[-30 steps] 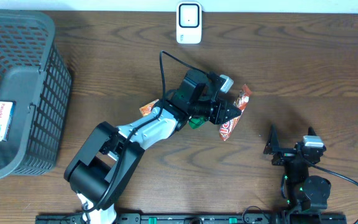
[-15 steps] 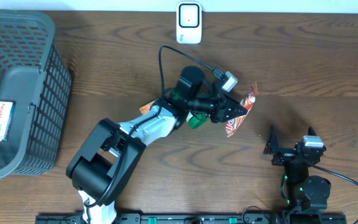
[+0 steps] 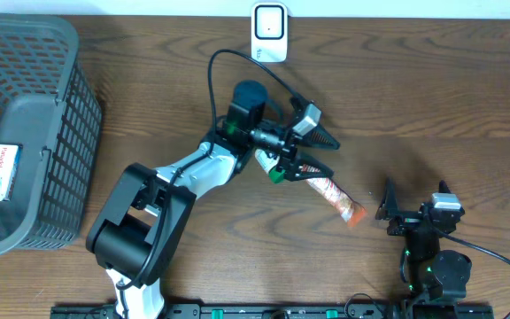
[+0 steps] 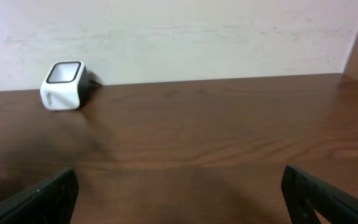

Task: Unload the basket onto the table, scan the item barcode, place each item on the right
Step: 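Release the red Top bar onto the table right of the jar, then reach the left gripper back into the grey basket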

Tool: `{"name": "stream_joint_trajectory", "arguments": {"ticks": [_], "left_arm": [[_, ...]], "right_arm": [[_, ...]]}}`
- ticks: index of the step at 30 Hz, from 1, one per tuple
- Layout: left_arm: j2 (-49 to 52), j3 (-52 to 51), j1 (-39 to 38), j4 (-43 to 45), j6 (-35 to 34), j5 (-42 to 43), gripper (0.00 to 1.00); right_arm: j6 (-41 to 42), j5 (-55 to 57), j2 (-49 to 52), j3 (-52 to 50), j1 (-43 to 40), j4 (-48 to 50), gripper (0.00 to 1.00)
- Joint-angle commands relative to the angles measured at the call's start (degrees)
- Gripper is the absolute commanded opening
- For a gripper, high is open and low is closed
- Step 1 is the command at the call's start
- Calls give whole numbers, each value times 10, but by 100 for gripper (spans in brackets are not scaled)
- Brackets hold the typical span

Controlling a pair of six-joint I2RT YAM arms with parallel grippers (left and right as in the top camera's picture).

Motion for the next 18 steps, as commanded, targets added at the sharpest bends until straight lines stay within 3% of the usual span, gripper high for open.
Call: {"name": "stream_joint_trajectory", "arguments": {"ticks": [1,5,7,10,15,18], "left_arm": [[5,4,22,9,5,59,84],[2,5,52,13,-44,59,88],[-2,5,68,39,-101,59,93],[-13,9,96,141,-247,59,94],[-57,39,148,479,-585,59,94],[-109,75,191,467,-661,55,95]], "right_arm": [[-7,2,-4,-1,5,-2,99],[-7,2,-4,-1,5,-2,99],[-7,2,-4,-1,5,-2,99],[-7,2,-4,-1,5,-2,99],[-7,2,-4,-1,5,-2,99],[-7,1,-4,-1,5,-2,99]]}}
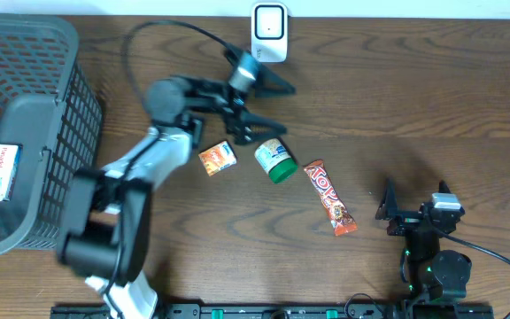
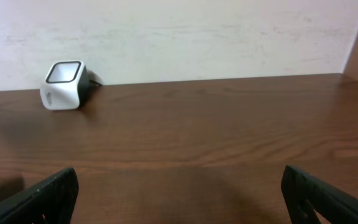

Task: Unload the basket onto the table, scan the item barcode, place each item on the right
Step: 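Reach the left gripper back into the grey basket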

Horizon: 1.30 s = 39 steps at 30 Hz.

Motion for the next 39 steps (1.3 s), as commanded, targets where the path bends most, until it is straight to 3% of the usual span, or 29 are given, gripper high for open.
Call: {"name": "stream_joint_trajectory", "arguments": {"ticks": [1,8,17,26,32,35,39], "left_arm": [[-75,55,51,6,-212,7,95],[-175,89,209,-93,-236,-10,95],[-268,94,325,-236,-238,-75,95],[-292,94,526,-497,-222,-211,95],[-292,94,607,-798,-43,-304,95],[-292,94,613,-966,67,-414,95],[-291,93,588,-1111,204,-602,95]], "right_arm": [[-7,1,-4,-1,5,-2,99],[-7,2,-4,-1,5,-2,99],[-7,2,-4,-1,5,-2,99],[-7,2,-4,-1,5,-2,99],[-7,2,-4,-1,5,-2,99],[-7,2,-4,-1,5,-2,99],[-7,2,-4,-1,5,-2,99]]}}
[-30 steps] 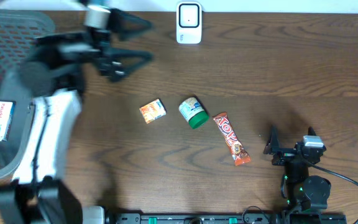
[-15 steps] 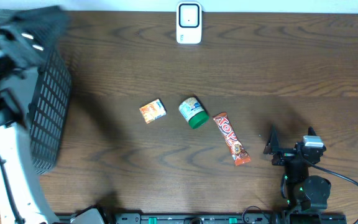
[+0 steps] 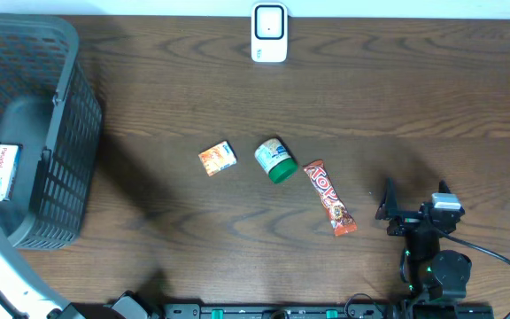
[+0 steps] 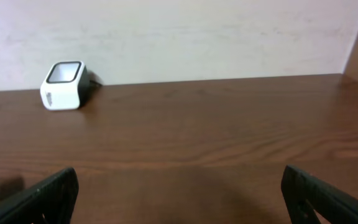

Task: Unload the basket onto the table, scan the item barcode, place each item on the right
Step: 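Reach the left gripper back into the grey basket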

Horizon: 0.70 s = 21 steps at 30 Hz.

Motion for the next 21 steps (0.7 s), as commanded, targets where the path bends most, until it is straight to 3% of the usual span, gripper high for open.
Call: {"name": "stream_joint_trajectory", "arguments": {"ticks": [1,4,8,17,21], "left_arm": [[-1,4,-29,-57,184,-236,95],[5,4,-63,-87,239,-386,96],[15,3,-90,-90,285,-493,99],[106,1,-94,-101,523,-463,98],[157,1,-94,-109,585,-459,98]], "right_arm": [[-7,2,-4,-1,5,-2,99],[-7,2,-4,-1,5,-2,99],[-7,2,-4,-1,5,-2,99],[-7,2,-4,-1,5,-2,99],[-7,2,-4,-1,5,-2,99]]}}
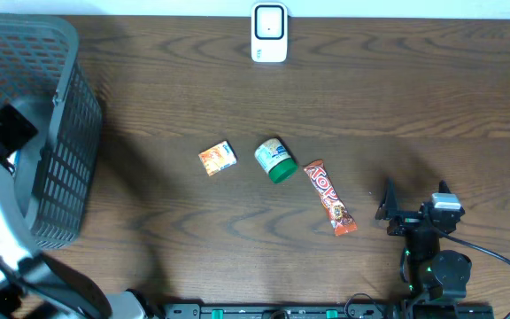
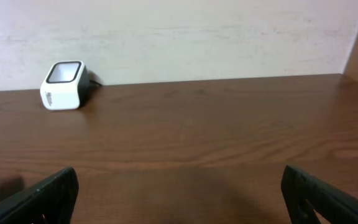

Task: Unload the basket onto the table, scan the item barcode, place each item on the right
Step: 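Reach the left gripper back into the grey basket, then grasp the white Panadol box in the basket with the left gripper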

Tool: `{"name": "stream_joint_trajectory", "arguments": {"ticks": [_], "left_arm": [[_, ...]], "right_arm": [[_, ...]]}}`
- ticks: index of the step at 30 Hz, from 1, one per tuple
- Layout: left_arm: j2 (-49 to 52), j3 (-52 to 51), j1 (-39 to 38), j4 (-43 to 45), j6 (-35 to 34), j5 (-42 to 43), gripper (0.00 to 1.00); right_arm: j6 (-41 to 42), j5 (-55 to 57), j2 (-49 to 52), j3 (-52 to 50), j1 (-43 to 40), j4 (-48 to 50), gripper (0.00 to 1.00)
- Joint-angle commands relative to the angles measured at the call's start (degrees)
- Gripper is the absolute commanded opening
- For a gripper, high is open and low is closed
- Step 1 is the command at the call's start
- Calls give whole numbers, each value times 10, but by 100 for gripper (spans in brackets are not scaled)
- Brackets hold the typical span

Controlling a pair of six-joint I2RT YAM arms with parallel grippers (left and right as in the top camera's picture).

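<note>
The white barcode scanner (image 1: pixel 269 33) stands at the table's far edge, also seen in the right wrist view (image 2: pixel 63 85). Three items lie mid-table: an orange packet (image 1: pixel 217 158), a green-lidded jar (image 1: pixel 274 160) and a red candy bar (image 1: pixel 330 197). My left arm (image 1: pixel 3 133) reaches over the grey basket (image 1: pixel 51 97) at the far left; its fingers do not show. My right gripper (image 1: pixel 412 213) rests near the front edge, right of the candy bar, open and holding nothing (image 2: pixel 179 205).
The basket's tall mesh wall (image 1: pixel 69 159) fills the left side of the table. A black cable (image 1: pixel 494 257) runs from the right arm's base. A pale wall rises behind the scanner (image 2: pixel 197 31).
My left arm has come further in over the basket and now covers the white labelled box that showed inside it. The three items and my right gripper have not moved.
My left gripper first stood open over the jar and candy bar mid-table. Then it was back near the scanner, and the candy bar lay at a new angle with the orange packet uncovered. Later the arm was at the left edge, and now it is over the basket.
</note>
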Motion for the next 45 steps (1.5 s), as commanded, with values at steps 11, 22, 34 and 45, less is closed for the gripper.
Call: {"name": "stream_joint_trajectory", "arguments": {"ticks": [11,22,34,45], "left_arm": [[123,1,21,26,168,-16,98],[188,1,63,42,223,-12,98],[241,1,65,75,283,-22,98],[233,1,65,107,283,-66,98]], "right_arm": [[-7,2,-4,-1,5,-2,99],[-7,2,-4,-1,5,-2,99],[-7,1,-4,-1,5,-2,99],[-7,2,-4,-1,5,-2,99]]}}
